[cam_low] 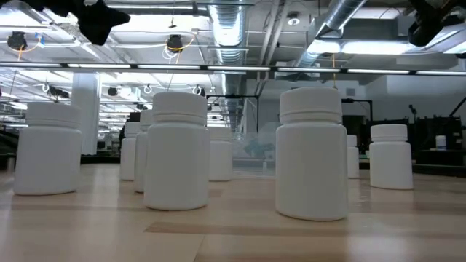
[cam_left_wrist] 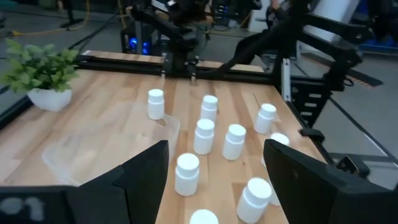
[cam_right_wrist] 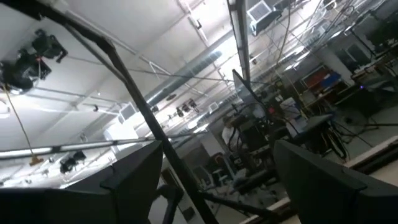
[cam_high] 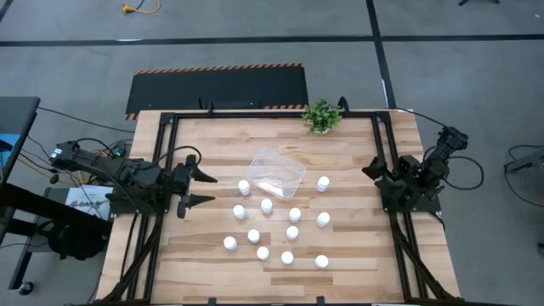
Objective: Pick and place pill bottles into a basket
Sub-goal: Put the pill bottle into the bin
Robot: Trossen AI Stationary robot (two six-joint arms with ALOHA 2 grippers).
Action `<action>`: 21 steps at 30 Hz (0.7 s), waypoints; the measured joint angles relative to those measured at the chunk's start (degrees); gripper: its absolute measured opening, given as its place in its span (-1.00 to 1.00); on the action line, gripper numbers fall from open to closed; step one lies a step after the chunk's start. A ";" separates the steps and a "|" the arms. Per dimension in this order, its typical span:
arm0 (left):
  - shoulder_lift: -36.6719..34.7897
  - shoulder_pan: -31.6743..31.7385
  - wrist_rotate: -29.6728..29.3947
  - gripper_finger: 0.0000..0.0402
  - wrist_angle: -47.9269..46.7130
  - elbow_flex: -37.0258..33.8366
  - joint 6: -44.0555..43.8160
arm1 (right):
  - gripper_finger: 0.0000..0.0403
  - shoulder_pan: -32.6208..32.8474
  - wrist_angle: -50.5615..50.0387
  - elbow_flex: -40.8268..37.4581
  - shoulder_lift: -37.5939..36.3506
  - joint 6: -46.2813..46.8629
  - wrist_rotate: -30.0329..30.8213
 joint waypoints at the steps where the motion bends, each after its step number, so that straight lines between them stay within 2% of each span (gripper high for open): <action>1: 0.22 0.00 -0.37 0.25 0.00 0.27 -0.11 | 0.50 0.00 0.58 0.00 -0.03 0.00 -0.10; 7: 0.09 0.00 -1.58 0.25 0.22 0.87 -3.98 | 0.50 0.16 5.75 0.01 -0.06 0.04 -5.42; 15: 0.11 0.00 -1.80 0.25 -0.05 0.87 -8.21 | 0.50 0.09 9.25 0.06 -0.06 -0.12 -6.96; 18: 0.11 0.00 -2.15 0.25 -0.04 0.87 -9.41 | 0.50 0.06 4.95 2.52 0.06 -1.82 -4.95; 21: 0.11 0.00 -2.58 0.25 -0.04 0.87 -9.85 | 0.50 0.04 -9.03 8.65 1.27 -4.76 0.36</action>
